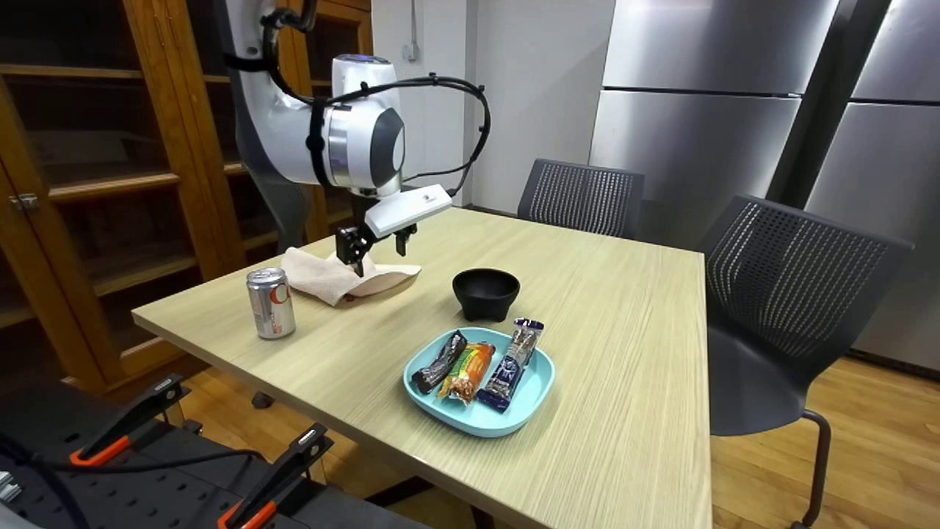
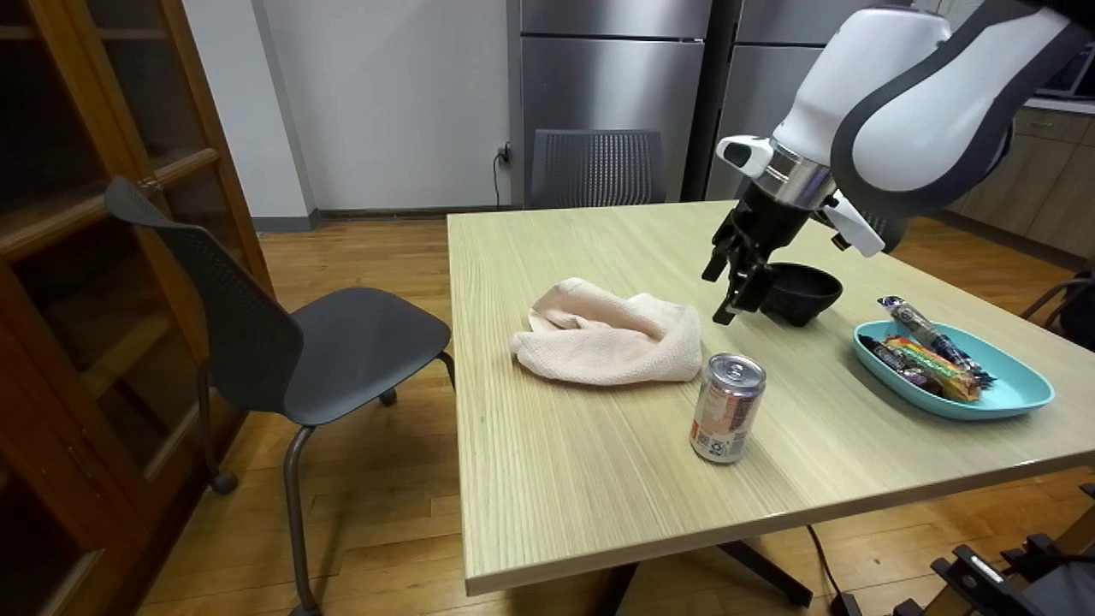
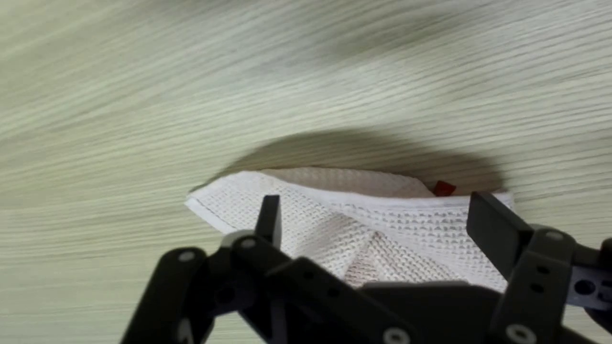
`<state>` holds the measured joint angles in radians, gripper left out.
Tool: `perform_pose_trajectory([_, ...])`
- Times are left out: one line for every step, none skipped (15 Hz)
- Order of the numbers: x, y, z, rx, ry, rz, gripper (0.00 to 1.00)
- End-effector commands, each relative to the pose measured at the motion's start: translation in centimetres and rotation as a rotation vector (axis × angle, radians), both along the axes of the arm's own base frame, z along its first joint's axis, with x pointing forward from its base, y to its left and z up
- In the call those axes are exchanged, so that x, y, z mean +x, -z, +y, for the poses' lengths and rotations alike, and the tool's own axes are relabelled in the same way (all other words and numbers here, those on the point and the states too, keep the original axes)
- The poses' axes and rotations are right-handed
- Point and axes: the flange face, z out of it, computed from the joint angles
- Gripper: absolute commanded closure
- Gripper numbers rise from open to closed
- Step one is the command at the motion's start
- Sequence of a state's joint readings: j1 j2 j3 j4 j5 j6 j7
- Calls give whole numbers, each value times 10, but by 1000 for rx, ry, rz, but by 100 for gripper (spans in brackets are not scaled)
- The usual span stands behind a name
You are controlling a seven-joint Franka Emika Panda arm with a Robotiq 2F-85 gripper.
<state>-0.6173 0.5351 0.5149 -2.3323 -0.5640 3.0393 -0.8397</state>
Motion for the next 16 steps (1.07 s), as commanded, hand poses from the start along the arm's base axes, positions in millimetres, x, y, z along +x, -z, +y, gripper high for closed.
perform_pose_trajectory([-4,6,16,-17,-190,6,0])
perform_pose_trajectory([-6,8,20,-23,-229,6,0])
perform_pose_trajectory([-7,11,24,-26,-270,10,0])
perform_pose_trajectory([-6,13,26,-32,-303,15,0])
perform_pose_trajectory([-3,16,28,-38,-326,25,0])
perform_pose_trajectory([-2,17,28,-45,-332,30,0])
perform_pose_trajectory([-1,18,26,-45,-338,35,0])
perform_pose_trajectory([0,19,27,-48,-353,41,0])
perform_pose_trajectory([2,20,26,-51,-367,46,0])
perform_pose_trajectory([4,20,26,-60,-391,50,0])
perform_pose_trajectory([7,21,26,-68,-410,54,0])
perform_pose_trajectory([10,22,26,-78,-429,58,0])
perform_pose_trajectory([13,23,26,-88,-443,61,0])
perform_pose_trajectory([16,24,27,-97,-458,62,0])
perform_pose_trajectory([18,25,28,-107,-471,62,0])
perform_pose_trajectory([21,26,30,-117,-484,61,0])
